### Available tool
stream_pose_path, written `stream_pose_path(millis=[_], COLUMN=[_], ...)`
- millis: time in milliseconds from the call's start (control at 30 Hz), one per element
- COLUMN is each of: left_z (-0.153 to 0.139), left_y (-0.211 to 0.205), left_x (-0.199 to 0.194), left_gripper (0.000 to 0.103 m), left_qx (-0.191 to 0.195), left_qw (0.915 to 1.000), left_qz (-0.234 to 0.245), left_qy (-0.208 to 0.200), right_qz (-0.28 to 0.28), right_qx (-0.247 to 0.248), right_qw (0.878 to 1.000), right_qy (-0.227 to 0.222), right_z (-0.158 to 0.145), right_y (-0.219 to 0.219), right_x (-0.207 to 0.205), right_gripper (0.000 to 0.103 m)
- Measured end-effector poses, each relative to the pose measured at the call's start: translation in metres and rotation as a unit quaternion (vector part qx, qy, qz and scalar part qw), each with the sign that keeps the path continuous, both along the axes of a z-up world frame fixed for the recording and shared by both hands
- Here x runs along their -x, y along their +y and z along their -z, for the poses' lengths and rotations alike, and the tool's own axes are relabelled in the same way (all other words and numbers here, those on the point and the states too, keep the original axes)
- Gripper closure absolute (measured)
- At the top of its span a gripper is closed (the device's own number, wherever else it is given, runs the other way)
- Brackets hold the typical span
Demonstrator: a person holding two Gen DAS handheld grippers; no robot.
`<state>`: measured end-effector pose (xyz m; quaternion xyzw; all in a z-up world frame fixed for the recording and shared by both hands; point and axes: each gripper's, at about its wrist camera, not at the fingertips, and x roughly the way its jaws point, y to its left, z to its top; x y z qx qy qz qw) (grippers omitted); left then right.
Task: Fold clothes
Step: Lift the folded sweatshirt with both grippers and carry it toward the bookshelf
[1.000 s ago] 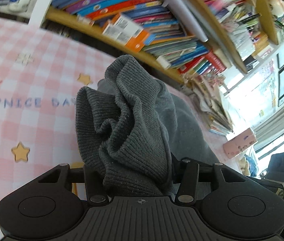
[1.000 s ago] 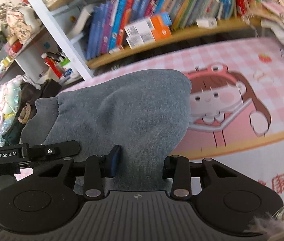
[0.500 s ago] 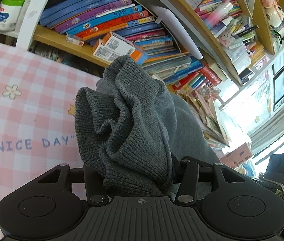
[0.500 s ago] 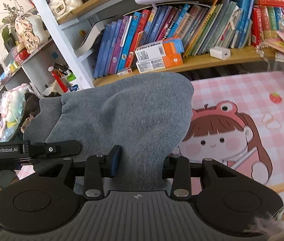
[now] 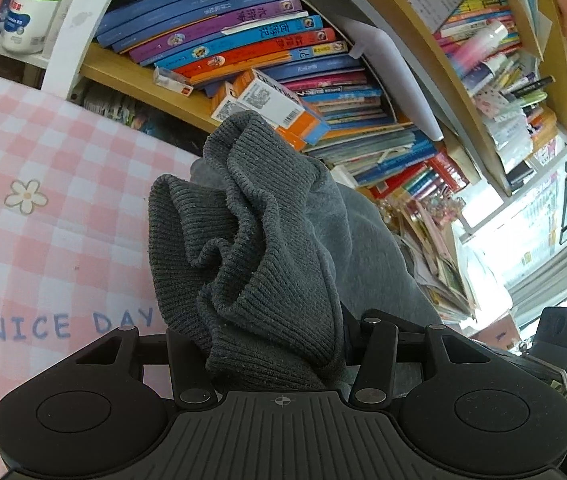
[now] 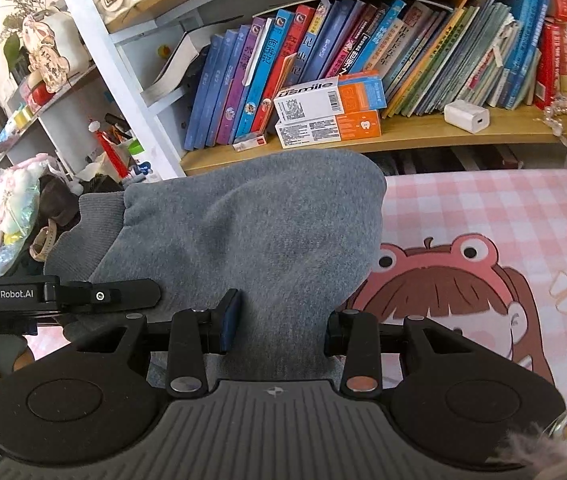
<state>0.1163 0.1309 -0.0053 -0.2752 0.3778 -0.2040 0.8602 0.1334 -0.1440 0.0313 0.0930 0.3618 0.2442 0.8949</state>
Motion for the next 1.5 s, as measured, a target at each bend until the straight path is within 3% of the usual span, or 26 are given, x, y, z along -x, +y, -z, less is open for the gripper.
stream_pose_path(millis=[633,1133,1333,1400,1500], left_z=[0.009,0.041,0.051,0.049,0.042], left_y=[-0.003,0.000,0.006,0.006,0.007], left_x=[-0.083,-0.126,-0.127,-0.124,-0.119], left_gripper=[0.054,0.053,0.041,0.032,0.029], left_qx=[-0.015,-0.027,-0.011,-0.023,-0.037], left_qw=[0.9998,0.9995,0.9994,0.9990,0.9983], left_qz=[0.010,0.001,-0.016,-0.028,-0.037], left_qy=[-0.009,0.016,0.029,0.028,0.025], right_qz=[-0.004,-0.006,0.009,0.020,0.049], right_qx=[0.010,-0.002,-0.026,-0.028,-0.024], right_qw=[1.000,0.999,0.999,0.998,0.997], right_qy=[-0.008,0.034,0.045,0.049,0.053], right_z=[0.011,0.050,0.060,0.062,0.062], right_y=[0.004,0.005,-0.001,-0.004,-0.009], right_x=[-0.087,-0.144,-0.146,-0.146,-0.142], right_gripper=[0.068,0.067,0.056,0.043,0.025])
